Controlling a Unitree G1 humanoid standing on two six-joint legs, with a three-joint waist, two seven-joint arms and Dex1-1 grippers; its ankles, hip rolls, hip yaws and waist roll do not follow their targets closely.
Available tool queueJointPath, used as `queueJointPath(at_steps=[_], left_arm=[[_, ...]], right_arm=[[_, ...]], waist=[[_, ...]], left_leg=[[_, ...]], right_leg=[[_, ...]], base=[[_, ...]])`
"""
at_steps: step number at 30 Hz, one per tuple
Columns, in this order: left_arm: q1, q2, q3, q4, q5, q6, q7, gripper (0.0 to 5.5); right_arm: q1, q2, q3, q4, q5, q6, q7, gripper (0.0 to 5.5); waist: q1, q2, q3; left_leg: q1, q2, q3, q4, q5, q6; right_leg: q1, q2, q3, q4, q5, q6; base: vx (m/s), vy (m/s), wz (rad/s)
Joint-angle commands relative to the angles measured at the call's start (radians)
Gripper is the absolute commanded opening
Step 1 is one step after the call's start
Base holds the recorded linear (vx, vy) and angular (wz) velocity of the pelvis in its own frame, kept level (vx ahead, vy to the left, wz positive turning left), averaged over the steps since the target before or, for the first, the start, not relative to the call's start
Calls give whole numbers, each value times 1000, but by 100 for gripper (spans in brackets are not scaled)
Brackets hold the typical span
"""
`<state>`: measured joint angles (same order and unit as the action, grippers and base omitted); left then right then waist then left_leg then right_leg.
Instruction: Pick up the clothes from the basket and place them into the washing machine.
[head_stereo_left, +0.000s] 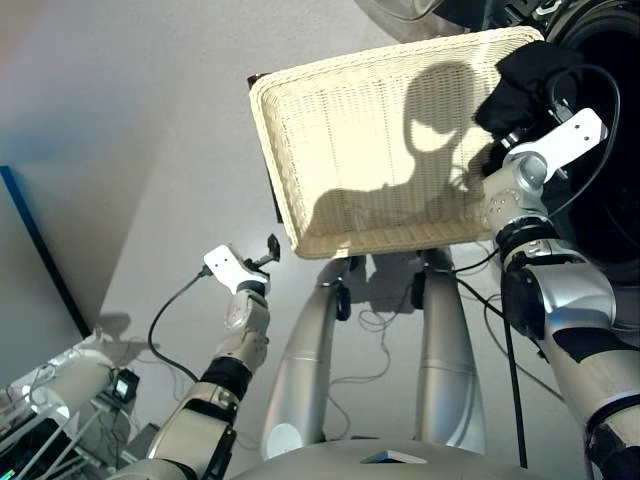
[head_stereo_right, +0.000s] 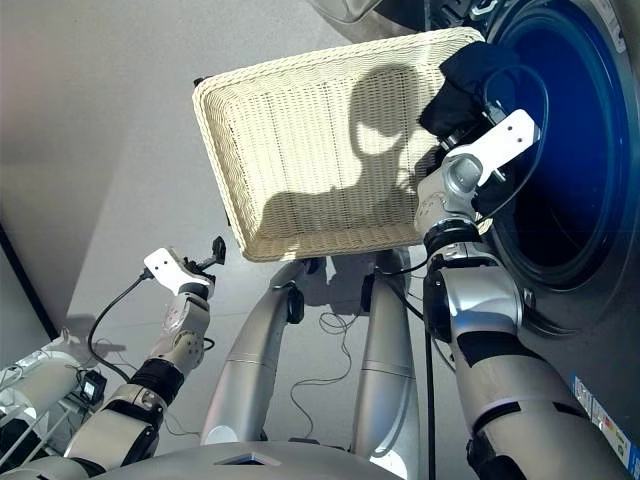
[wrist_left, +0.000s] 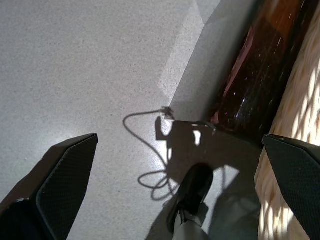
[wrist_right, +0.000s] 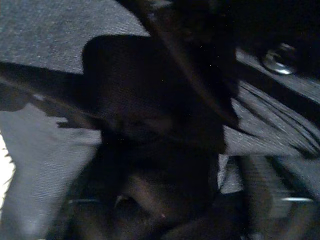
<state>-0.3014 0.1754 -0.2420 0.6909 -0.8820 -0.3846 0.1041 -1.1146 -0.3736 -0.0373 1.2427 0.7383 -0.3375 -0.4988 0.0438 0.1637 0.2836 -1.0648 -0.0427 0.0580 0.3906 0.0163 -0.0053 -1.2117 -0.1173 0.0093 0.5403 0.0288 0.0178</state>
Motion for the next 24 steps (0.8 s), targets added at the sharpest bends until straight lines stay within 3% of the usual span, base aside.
queueJointPath(at_steps=[1,8,10,14,20,21,22,23,24], left_arm=[[17,56,40,-16,-12,-19,9,550],[66,77,67,-44,-8,-24,-8,550],[70,72,86,-40,3,-28,-8,550],[60,63,97,-24,23,-44,-17,550],[63,65,102,-15,25,-46,-20,550],[60,67,107,-12,35,-53,-8,550],[61,67,108,-12,36,-53,-7,550],[59,69,106,-6,31,-51,-8,550],[62,65,105,-3,25,-51,-9,550]], right_arm=[[-57,-73,35,-1,56,-30,5,0],[-89,-207,23,-154,45,-100,-33,0],[-79,-275,-6,-337,-52,-182,-127,0],[-34,-358,-85,-473,-150,-236,-203,0],[-17,-397,-104,-465,-194,-243,-261,0],[13,-397,-111,-431,-278,-176,-303,69],[15,-396,-113,-434,-278,-173,-301,362],[19,-379,-87,-373,-237,-135,-254,550],[15,-360,-67,-344,-210,-131,-215,550]], waist=[[-12,38,16],[-21,34,11],[-34,34,8],[-48,31,4],[-49,30,-2],[-47,31,-8],[-47,30,-9],[-45,26,-10],[-43,25,-10]], left_leg=[[-11,18,-27,128,-149,-7],[9,25,-20,115,-149,-10],[22,29,-16,104,-148,-9],[40,31,-16,84,-144,-8],[53,29,-18,71,-140,-8],[54,25,-18,61,-139,-6],[54,25,-17,60,-138,-6],[49,27,-19,65,-138,-5],[46,27,-19,67,-139,-5]], right_leg=[[43,26,-15,25,-80,47],[60,29,-10,10,-75,50],[67,31,-7,-5,-71,54],[81,31,-3,-25,-68,60],[92,31,-2,-34,-64,63],[94,31,-1,-45,-61,64],[94,32,0,-47,-60,64],[91,33,1,-46,-57,63],[90,34,2,-46,-56,62]], base=[[0,0,0],[0,0,0],[0,0,0],[0,0,0],[0,0,0],[0,0,0],[0,0,0],[0,0,0],[0,0,0]])
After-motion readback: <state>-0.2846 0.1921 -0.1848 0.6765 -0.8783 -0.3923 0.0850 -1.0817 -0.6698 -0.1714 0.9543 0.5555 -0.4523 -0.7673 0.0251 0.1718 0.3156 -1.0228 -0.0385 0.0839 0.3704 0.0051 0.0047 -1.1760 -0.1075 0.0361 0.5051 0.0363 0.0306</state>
